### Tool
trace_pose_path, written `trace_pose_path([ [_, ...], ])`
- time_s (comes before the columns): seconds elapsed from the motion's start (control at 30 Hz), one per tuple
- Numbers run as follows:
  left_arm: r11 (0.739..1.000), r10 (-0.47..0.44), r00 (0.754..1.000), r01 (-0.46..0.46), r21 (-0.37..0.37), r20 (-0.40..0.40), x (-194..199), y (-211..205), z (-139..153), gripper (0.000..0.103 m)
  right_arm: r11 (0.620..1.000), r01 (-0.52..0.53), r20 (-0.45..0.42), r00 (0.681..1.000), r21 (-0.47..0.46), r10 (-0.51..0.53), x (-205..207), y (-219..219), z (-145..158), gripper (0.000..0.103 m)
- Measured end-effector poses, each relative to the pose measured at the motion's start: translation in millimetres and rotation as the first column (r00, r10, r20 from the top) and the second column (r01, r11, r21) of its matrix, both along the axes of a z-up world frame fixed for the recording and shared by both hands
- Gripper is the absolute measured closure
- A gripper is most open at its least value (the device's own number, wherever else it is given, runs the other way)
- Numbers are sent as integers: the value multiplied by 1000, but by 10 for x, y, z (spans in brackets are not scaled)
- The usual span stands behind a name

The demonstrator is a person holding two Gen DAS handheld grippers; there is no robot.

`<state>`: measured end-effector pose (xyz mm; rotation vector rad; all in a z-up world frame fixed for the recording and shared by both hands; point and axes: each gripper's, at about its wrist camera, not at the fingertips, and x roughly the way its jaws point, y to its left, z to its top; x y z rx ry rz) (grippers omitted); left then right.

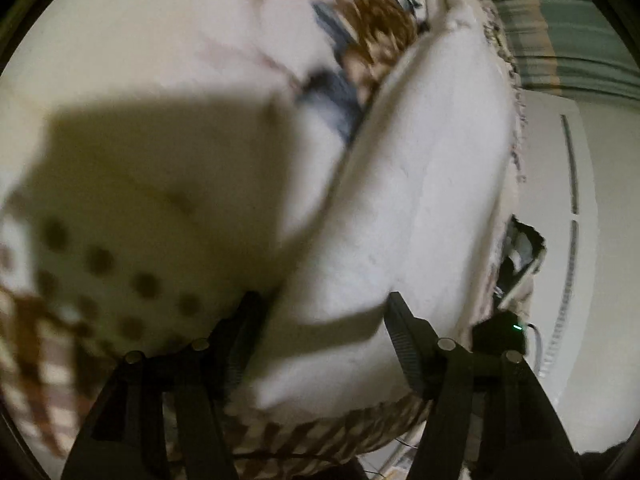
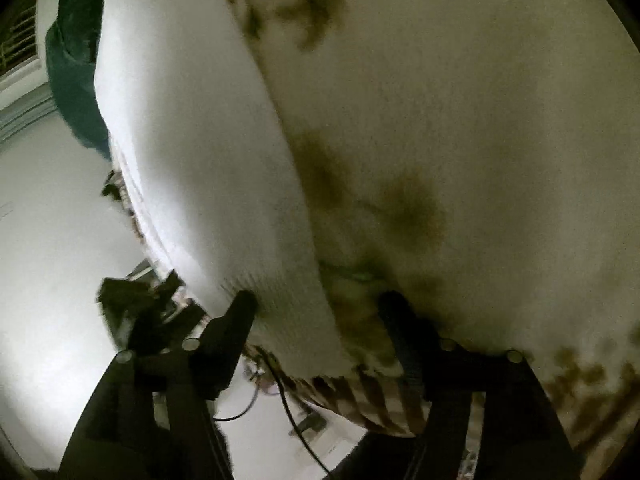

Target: Fold small clothes

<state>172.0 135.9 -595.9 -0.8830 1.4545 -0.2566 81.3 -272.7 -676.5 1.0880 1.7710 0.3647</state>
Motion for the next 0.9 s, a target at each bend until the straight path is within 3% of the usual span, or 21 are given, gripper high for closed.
trace_pose_path([
  [0.1, 998, -42, 998, 43, -34, 38, 60, -147, 25, 43, 994, 74, -15, 997, 82, -73, 120, -50, -104, 31],
  [0.17, 998, -66, 996, 67, -19, 54, 95, -231, 50, 45, 989, 90, -11, 996, 118, -89, 223, -57, -86, 32],
  [0.23, 996, -87, 994, 85, 23, 72, 96, -280, 104, 51, 988, 95, 2, 995, 124, -96, 339, -37, -41, 39],
  [0.27, 995, -92, 993, 89, 35, 77, 87, -291, 125, 82, 987, 94, 2, 995, 130, -95, 391, -18, -20, 59],
  [0.3, 995, -92, 993, 89, 45, 76, 81, -287, 156, 88, 988, 89, -4, 996, 129, -89, 455, 9, 2, 82],
  [0.33, 996, -81, 994, 78, 48, 76, 75, -278, 201, 88, 987, 93, -6, 996, 131, -93, 507, 27, 41, 86],
  [0.47, 998, -48, 993, 44, 42, 104, 110, -267, 488, 89, 986, 118, 12, 993, 117, -120, 765, 28, 308, 91],
  [0.63, 1000, -17, 987, 19, -11, 161, 378, -346, 899, 89, 981, 133, 94, 985, 144, -148, 1191, -243, 894, 91],
  [0.8, 998, 13, 968, 2, -62, 249, 996, -495, 1283, 88, 967, 186, 180, 960, 173, -217, 1980, -54, 1412, 91],
  [0.9, 997, 46, 960, -28, -69, 277, 1471, -540, 1366, 88, 959, 216, 236, 937, 184, -257, 2530, 118, 1667, 91],
])
